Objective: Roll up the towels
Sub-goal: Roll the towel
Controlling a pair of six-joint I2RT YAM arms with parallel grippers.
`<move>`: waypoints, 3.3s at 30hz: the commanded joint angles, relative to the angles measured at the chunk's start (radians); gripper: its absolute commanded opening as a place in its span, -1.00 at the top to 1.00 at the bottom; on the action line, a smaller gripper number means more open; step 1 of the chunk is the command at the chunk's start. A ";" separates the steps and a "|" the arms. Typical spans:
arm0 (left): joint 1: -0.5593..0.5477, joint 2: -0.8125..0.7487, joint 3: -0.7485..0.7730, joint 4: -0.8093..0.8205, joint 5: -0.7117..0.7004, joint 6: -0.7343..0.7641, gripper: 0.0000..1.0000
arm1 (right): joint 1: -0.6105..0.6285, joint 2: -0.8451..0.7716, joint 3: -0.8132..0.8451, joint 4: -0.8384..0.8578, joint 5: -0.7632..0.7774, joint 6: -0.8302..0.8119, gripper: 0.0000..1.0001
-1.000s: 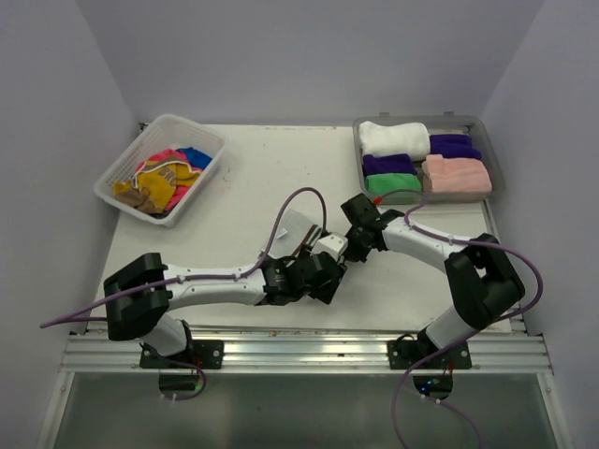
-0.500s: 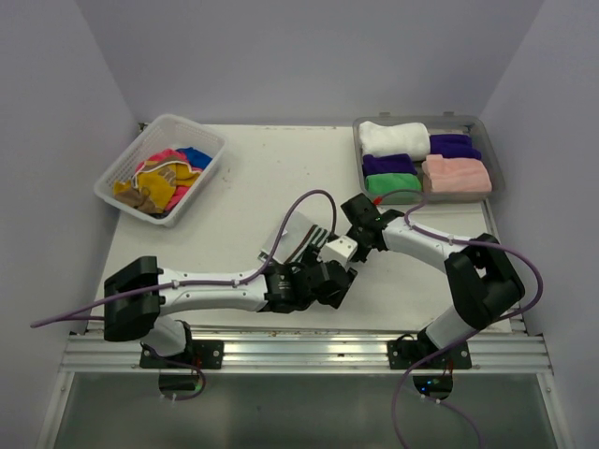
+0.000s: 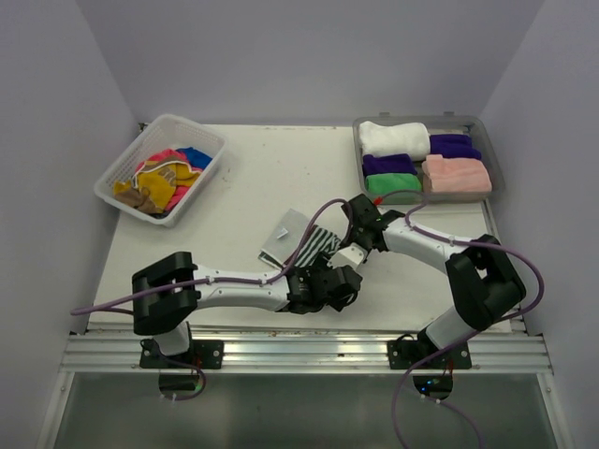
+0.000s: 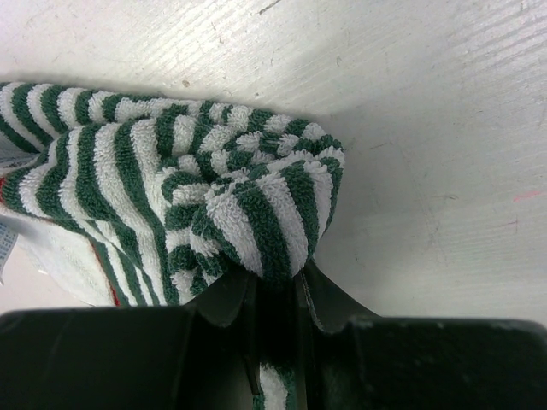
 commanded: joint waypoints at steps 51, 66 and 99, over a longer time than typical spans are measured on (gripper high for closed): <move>0.654 -0.012 -0.440 0.733 1.201 -0.459 1.00 | 0.005 -0.313 -0.290 0.411 -0.056 -0.021 -0.55; 0.665 -0.073 -0.388 0.478 1.124 -0.272 0.34 | 0.022 -0.105 -0.166 0.295 -0.030 -0.015 1.00; 0.077 -0.072 -0.042 0.053 0.032 0.094 -0.47 | 0.025 -0.096 -0.019 0.006 -0.016 -0.006 1.00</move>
